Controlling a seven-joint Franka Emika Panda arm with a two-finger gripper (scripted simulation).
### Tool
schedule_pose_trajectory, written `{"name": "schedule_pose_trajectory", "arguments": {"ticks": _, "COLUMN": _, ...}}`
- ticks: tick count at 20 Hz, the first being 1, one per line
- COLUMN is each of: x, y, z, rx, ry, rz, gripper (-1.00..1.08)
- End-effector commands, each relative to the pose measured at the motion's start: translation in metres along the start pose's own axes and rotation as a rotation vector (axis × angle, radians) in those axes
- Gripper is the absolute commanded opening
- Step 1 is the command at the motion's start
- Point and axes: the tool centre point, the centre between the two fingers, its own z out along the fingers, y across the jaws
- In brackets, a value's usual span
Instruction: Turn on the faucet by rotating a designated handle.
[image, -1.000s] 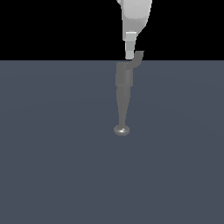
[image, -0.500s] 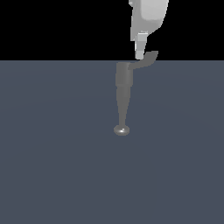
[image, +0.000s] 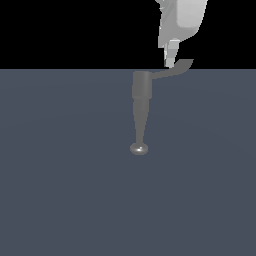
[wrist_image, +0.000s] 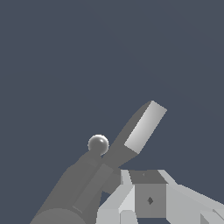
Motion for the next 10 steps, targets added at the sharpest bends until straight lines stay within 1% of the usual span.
{"name": "schedule_pose_trajectory", "arguments": {"ticks": 1, "x": 0.020, "y": -0.005, "z": 0.002, "rx": -0.001, "ry": 0.001, "rz": 0.025, "gripper": -1.00}}
{"name": "schedule_pose_trajectory", "arguments": {"ticks": 10, "x": 0.044, "y": -0.023, "z": 0.003, "rx": -0.003, "ry": 0.001, "rz": 0.035, "gripper": -1.00}}
